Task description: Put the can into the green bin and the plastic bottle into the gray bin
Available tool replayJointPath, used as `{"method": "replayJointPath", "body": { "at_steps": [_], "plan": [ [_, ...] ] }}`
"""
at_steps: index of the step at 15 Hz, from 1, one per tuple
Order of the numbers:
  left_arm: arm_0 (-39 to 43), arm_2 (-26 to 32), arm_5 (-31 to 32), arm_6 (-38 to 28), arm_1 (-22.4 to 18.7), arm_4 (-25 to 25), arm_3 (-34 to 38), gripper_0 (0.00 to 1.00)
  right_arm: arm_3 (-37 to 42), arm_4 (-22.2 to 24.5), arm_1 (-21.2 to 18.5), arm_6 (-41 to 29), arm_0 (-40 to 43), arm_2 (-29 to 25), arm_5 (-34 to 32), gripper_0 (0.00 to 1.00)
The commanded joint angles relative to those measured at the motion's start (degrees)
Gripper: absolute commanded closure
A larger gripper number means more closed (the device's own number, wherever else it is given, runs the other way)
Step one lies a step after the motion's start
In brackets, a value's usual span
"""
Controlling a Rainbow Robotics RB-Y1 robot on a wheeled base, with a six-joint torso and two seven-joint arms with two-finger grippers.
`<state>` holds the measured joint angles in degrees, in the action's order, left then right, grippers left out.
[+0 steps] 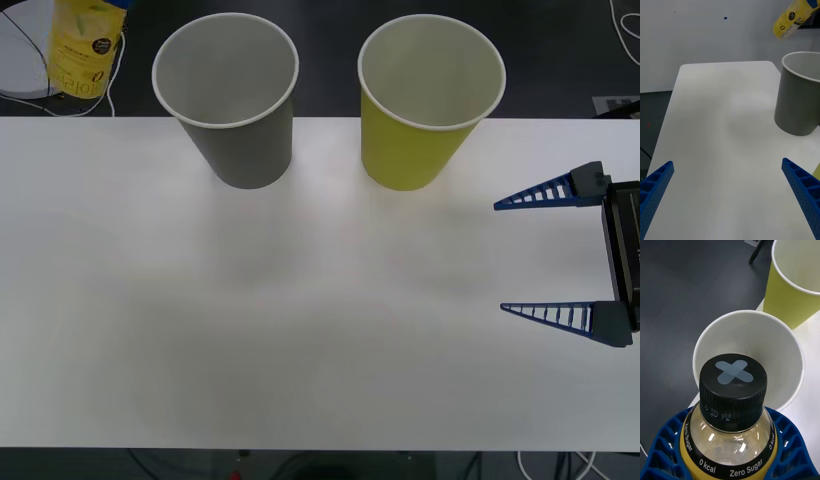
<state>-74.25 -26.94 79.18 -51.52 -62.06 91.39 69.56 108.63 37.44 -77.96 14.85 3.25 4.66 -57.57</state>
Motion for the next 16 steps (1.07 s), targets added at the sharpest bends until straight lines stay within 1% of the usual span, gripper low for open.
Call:
{"method": "replayJointPath", "body": {
  "at_steps": [1, 2, 4, 6, 10, 13, 16],
  "plan": [
    [-7.05, -6.19, 1.59, 0.28, 3.35, 1.25, -5.40, 1.00, 0.00, 0.00, 0.00, 0.00, 0.00, 0.00, 0.00, 0.00],
    [-9.60, -8.57, 2.65, 0.45, 4.58, 1.95, -7.25, 1.00, 0.00, 0.00, 0.00, 0.00, 0.00, 0.00, 0.00, 0.00],
    [-15.05, -13.58, 5.02, 0.72, 7.75, 5.38, -10.68, 1.00, 0.00, 0.00, 0.00, 0.00, 0.00, 0.00, 0.00, 0.00],
    [-18.21, -16.39, 5.37, 0.89, 10.38, 5.91, -14.28, 1.00, 0.00, 0.00, 0.00, 0.00, 0.00, 0.00, 0.00, 0.00],
    [-21.64, -17.18, 4.93, 0.54, 16.89, 7.75, -21.66, 1.00, 0.00, 0.00, 0.00, 0.00, 0.00, 0.00, 0.00, 0.00],
    [-23.84, -17.18, 4.49, 0.45, 20.75, 9.25, -26.59, 1.00, 0.00, 0.00, 0.00, 0.00, 0.00, 0.00, 0.00, 0.00],
    [-25.51, -17.18, 4.31, 0.72, 23.57, 9.95, -30.63, 1.00, 0.00, 0.00, 0.00, 0.00, 0.00, 0.00, 0.00, 0.00]
  ]
}}
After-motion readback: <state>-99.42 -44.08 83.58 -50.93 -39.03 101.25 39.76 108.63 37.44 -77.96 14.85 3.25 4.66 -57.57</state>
